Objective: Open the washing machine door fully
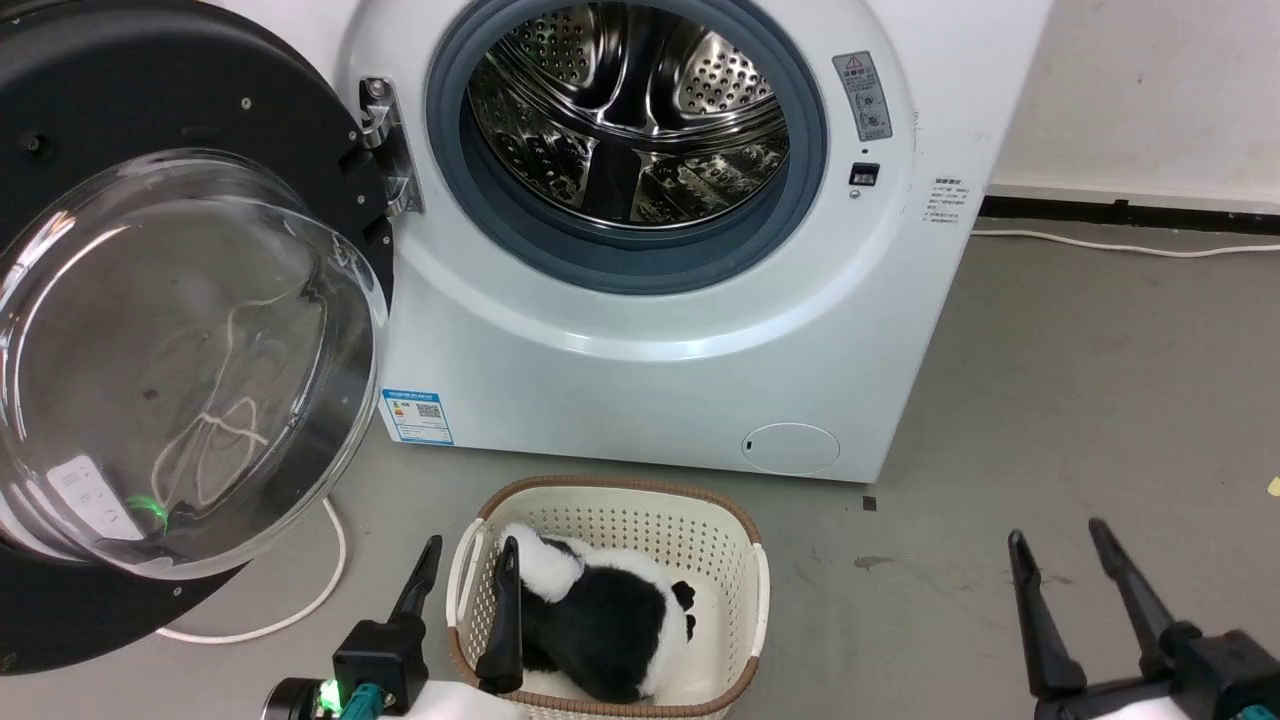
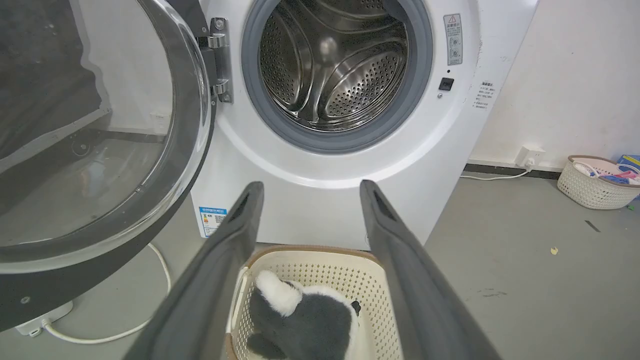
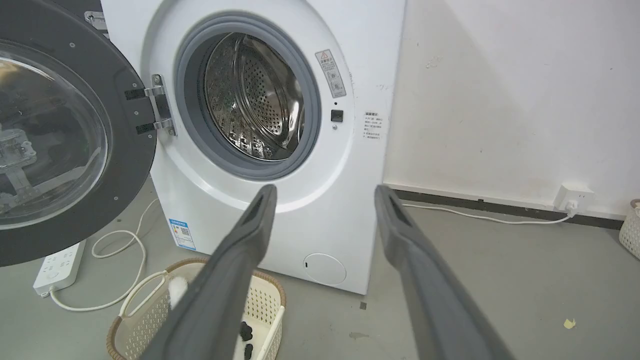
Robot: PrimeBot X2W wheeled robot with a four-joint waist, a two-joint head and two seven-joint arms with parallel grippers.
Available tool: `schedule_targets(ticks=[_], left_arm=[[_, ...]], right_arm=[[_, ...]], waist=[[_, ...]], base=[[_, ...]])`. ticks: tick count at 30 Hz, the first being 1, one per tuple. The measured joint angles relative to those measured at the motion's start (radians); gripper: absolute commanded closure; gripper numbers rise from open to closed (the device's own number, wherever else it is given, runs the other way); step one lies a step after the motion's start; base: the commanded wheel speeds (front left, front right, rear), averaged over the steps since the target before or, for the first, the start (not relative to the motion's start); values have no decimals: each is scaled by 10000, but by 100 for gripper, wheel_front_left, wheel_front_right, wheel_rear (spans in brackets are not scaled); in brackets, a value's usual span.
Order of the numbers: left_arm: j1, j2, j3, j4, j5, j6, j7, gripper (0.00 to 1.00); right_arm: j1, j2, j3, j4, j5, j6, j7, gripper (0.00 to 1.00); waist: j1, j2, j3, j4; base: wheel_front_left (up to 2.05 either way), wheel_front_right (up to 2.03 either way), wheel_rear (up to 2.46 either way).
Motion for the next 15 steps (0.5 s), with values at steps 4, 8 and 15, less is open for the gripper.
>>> schedule_targets(ticks=[4, 8, 15], left_arm=[[22, -56, 48, -2, 0, -105, 0, 0], [23, -109, 82, -8, 56, -253, 0, 0], [26, -157, 82, 132, 100, -426, 0, 0]], right_arm=[[79, 10, 8, 173, 94, 0, 0, 0], [76, 10, 10, 261, 127, 0, 0, 0], [74, 10, 27, 364, 190, 0, 0, 0]], waist=[[1, 0, 7, -18], [1, 0, 17, -60], [1, 0, 10, -124]], base=[[0, 0, 0], [0, 0, 0], [0, 0, 0]])
